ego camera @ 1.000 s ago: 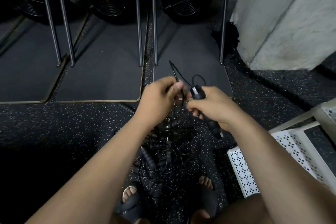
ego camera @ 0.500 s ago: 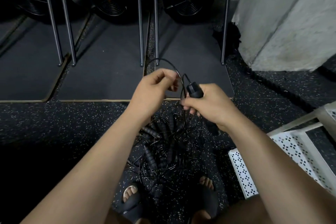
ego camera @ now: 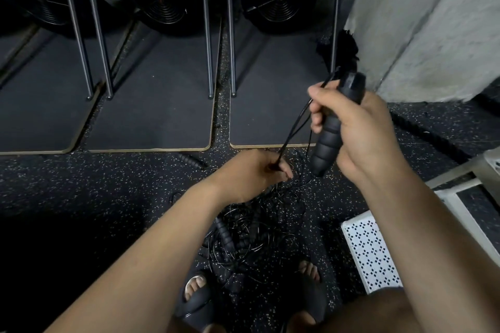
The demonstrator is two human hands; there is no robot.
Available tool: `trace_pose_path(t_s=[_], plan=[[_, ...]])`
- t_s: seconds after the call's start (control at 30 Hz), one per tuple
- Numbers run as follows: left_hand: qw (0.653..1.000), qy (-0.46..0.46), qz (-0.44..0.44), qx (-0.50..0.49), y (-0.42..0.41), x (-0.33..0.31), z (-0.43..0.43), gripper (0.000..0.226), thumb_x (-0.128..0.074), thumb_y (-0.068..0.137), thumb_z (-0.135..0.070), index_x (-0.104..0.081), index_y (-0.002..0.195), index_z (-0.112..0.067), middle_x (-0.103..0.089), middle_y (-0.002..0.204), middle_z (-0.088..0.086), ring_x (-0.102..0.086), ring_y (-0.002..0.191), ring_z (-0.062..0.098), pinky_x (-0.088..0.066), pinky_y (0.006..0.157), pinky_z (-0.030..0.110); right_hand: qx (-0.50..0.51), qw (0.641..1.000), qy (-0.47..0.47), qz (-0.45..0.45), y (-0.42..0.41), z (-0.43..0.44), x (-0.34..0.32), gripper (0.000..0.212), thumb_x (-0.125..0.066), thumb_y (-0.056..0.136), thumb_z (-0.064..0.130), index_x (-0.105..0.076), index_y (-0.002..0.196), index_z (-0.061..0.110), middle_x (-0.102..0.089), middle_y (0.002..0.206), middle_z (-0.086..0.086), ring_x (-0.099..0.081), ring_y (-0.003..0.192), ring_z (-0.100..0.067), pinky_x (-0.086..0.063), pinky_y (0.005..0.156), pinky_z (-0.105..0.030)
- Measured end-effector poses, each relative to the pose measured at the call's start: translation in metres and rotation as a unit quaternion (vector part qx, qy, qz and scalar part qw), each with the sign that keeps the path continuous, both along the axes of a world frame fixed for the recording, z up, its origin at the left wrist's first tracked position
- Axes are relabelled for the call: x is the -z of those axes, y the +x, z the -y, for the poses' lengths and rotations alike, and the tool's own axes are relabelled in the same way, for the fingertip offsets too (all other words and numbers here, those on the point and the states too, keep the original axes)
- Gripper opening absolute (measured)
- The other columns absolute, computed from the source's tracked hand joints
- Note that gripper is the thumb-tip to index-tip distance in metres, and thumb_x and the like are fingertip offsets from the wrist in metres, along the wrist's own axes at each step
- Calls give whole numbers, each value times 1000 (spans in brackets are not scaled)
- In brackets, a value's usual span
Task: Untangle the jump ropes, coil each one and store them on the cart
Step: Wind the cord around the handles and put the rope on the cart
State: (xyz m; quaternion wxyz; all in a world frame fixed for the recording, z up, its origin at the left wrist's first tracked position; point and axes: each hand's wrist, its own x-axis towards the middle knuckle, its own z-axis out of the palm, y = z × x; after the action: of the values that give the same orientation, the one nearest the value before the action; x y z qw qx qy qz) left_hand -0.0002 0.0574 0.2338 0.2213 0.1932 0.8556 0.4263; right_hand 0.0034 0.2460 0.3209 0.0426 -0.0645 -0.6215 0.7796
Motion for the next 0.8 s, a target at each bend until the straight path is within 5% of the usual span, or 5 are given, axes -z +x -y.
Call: trace_pose_path(t_s=[0.27,0.4,0.53,0.7,0.8], plan=[[998,-50,-32,-21,-3,3,4,18,-64,108,-24,-79,102,-31,-77,95,-15,-73,89,14,-57,82,30,17,999,-38,25,-6,-8,5,10,-73,97,7,-71,106,5,-70,78,-4,-58,64,-14,-47,57,-24],[995,34,-58,-71,-6,-6,6,20,-63,108,-27,-72,92,-33,-76,92,-8,-64,79,8,-54,79,29,-56,986,117,102,-6,-9,19,15,-73,93,2,-77,107,7,-75,77,-7,-60,61,-14,-45,56,-25],[977,152,-73,-129,-10,-22,5,18,-60,110,-20,-70,97,-12,-72,86,-2,-62,79,13,-49,76,33,-177,923,307,148,1,-1,31,9,-73,90,3,-75,98,6,-78,79,-10,-60,62,-14,-46,55,-29],[954,249,-44,-162,-6,-33,6,26,-58,110,-13,-64,98,10,-71,86,22,-62,70,10,-44,65,14,-216,910,320,153,2,11,33,9,-73,86,7,-75,93,3,-77,77,-9,-60,62,-13,-47,58,-31],[938,277,-33,-204,-8,-35,7,20,-59,109,-13,-70,102,2,-70,90,8,-61,71,9,-44,63,18,-196,905,346,151,1,13,37,8,-76,85,12,-75,90,5,-78,77,-8,-61,60,-10,-48,58,-32]])
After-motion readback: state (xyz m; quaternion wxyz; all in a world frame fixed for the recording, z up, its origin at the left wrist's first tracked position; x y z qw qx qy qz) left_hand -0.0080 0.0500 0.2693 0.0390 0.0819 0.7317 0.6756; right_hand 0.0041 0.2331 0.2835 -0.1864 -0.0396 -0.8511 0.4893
